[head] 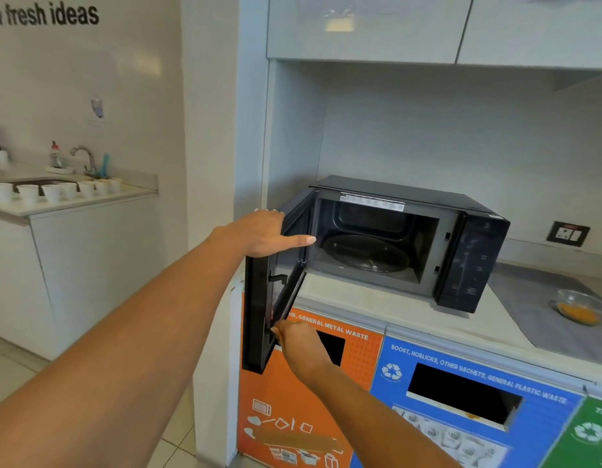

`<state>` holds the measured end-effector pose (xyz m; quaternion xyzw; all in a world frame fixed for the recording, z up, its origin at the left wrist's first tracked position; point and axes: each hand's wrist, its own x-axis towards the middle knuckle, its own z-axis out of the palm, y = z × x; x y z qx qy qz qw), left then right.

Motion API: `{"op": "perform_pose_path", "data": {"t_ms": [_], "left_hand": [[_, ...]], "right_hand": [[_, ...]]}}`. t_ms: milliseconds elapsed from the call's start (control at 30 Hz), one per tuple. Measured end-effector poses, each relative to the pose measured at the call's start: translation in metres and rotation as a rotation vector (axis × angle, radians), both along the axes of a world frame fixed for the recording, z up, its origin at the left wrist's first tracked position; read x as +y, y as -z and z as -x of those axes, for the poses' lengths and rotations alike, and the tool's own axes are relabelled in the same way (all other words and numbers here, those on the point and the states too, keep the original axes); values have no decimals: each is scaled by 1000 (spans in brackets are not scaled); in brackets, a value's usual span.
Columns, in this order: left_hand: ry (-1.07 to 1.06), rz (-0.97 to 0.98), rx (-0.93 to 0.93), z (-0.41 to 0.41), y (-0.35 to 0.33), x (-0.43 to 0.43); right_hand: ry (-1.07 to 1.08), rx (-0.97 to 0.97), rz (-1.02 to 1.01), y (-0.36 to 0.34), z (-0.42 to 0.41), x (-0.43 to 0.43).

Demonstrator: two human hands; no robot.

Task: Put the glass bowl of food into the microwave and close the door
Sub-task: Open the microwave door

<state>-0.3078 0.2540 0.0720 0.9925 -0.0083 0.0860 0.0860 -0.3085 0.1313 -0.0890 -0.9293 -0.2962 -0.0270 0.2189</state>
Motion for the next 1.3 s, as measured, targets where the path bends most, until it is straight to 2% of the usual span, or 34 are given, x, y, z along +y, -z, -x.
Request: {"op": "perform_pose_path", "data": {"t_ms": [267,900,1100,1300], "left_hand": [[-39,-92,34,5,-1,28],[-67,-234,-31,-1,5,45],[-114,-409,-79,1,8,44],[-206,-705,-219,8,12,25]], "right_hand": [[-64,-27,155,-2,0,35],[-112,25,167,-7,-4,44],[-157,1,120,-10,-1,35],[-166,-45,65,-10,0,22]]}}
